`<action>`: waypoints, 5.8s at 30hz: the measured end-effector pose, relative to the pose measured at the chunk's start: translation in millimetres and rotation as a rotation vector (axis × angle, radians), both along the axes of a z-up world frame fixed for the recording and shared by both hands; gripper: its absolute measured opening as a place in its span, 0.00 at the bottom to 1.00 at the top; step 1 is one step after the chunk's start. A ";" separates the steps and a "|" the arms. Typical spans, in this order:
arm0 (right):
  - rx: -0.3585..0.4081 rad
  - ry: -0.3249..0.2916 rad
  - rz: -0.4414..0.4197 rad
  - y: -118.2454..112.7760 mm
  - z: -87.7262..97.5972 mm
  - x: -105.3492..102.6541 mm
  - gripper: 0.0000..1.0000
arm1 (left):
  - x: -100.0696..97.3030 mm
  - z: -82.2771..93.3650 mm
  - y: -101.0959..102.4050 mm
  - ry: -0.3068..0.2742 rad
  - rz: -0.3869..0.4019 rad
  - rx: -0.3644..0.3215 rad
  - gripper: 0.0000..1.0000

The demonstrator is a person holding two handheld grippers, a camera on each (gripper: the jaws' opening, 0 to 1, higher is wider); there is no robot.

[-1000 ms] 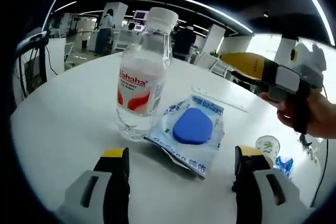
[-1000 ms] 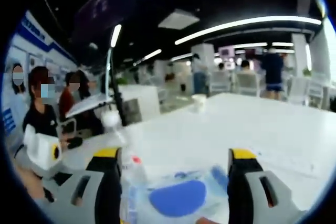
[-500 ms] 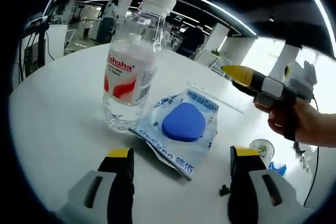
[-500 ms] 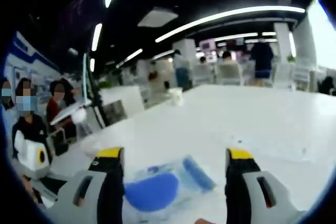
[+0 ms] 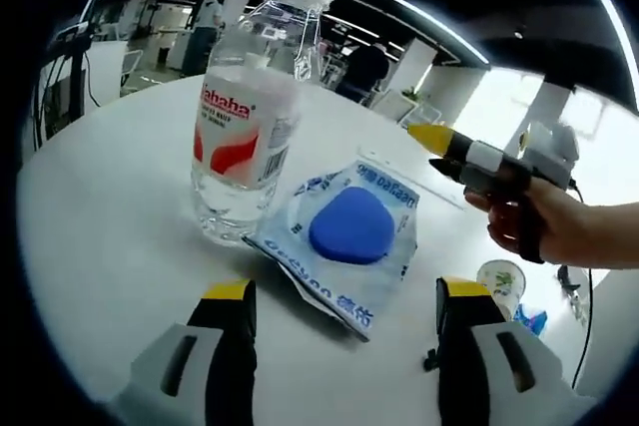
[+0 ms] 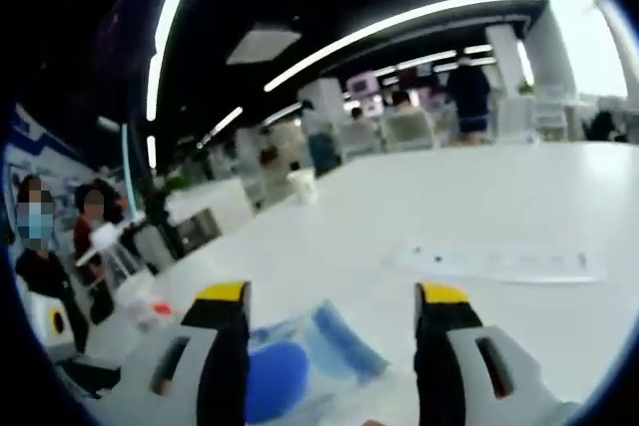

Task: Arrange the tabletop items into an orderly group along one side of the table until the central work area is clear of visible clutter.

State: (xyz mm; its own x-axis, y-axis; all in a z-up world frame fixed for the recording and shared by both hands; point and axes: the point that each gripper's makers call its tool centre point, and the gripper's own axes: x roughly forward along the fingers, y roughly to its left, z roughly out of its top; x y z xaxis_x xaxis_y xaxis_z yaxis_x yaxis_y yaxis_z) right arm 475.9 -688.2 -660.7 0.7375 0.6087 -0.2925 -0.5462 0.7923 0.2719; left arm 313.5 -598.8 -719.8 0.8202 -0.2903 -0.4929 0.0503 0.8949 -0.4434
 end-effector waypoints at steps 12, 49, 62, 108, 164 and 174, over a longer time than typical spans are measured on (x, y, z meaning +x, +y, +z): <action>-0.061 0.097 0.016 -5.4 -37.9 -2.2 0.43 | 5.6 -0.1 -7.4 0.000 0.000 -0.023 0.65; -0.186 0.179 0.090 -15.6 -52.8 -10.9 0.00 | 5.8 -16.3 10.7 0.131 0.053 -0.074 0.00; -0.190 0.187 0.122 -23.3 -48.0 -21.7 0.00 | 6.0 -9.6 9.7 0.118 0.039 -0.109 0.00; -0.243 0.196 0.162 -38.2 -55.7 -35.9 0.00 | 6.9 -0.4 6.8 0.106 0.021 -0.104 0.00; -0.171 0.249 -0.244 -185.0 -42.6 -89.9 0.00 | 90.7 10.6 -96.1 0.113 -0.404 0.231 0.00; -0.152 0.281 -0.286 -193.4 -48.9 -104.2 0.00 | 85.7 3.0 -105.5 0.152 -0.448 0.232 0.00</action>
State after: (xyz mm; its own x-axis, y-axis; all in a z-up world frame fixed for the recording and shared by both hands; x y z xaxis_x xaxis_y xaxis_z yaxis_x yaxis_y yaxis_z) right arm 371.7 -881.6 -709.5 0.7492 0.3258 -0.5767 -0.2202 0.9437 0.2469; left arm 399.2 -704.3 -716.8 0.5551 -0.4654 -0.6894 0.4012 0.8759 -0.2682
